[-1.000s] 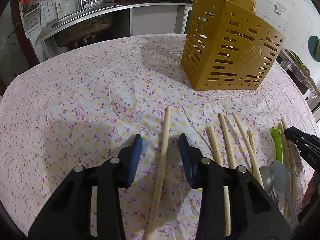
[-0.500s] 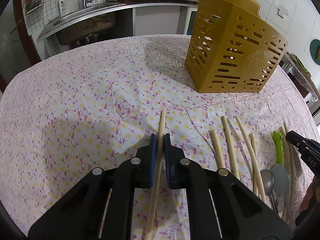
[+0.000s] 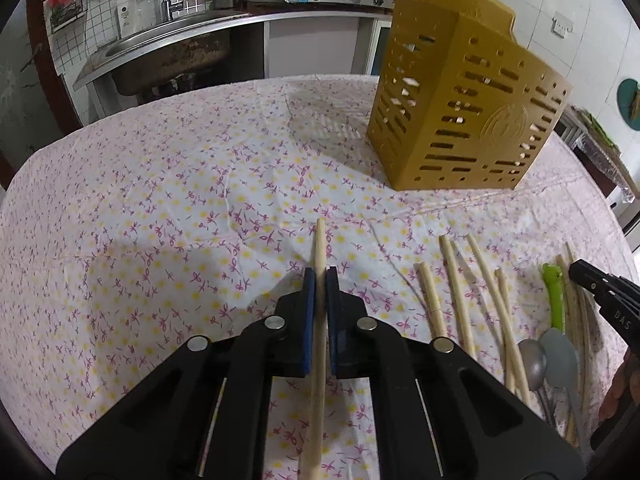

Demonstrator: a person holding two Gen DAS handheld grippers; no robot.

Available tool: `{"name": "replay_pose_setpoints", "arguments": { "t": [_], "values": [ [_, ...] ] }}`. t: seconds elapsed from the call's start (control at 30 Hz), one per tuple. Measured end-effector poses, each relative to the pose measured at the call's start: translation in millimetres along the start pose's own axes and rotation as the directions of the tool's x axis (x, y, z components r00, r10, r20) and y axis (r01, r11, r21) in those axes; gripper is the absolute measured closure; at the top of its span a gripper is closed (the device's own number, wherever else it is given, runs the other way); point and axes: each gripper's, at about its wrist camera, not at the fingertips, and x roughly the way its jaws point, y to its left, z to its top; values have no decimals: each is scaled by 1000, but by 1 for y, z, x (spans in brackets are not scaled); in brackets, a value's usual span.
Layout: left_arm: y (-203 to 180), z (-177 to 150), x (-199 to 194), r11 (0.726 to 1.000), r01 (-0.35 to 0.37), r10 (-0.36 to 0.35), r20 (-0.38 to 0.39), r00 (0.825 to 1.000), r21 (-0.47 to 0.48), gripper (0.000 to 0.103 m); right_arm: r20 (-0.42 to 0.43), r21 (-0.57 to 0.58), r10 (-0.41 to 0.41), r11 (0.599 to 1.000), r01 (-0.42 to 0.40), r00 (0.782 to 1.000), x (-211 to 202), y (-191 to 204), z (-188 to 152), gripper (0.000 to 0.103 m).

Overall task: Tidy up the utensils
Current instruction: 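Close the left tool on one chopstick while the right tool closes on another, then lift the left tool's chopstick toward the yellow holder while the right tool carries its own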

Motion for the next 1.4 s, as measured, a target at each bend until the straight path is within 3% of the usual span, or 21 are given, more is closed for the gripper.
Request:
{"name": "replay_pose_setpoints", "arguments": {
  "t": [0.37, 0.87, 1.4],
  "values": [
    [0, 1, -17, 1000, 22, -22, 40, 999, -8, 99, 56, 20, 42, 999, -43, 998, -13, -3, 3, 95],
    [2, 0, -26, 999, 29, -27, 51, 998, -27, 99, 58, 34, 68, 997, -70, 996, -15, -6, 2, 96],
    [-7, 4, -89, 998, 49, -42, 163, 986, -43, 99, 189, 14, 118, 992, -123, 975, -64, -6, 12, 97]
  ]
}}
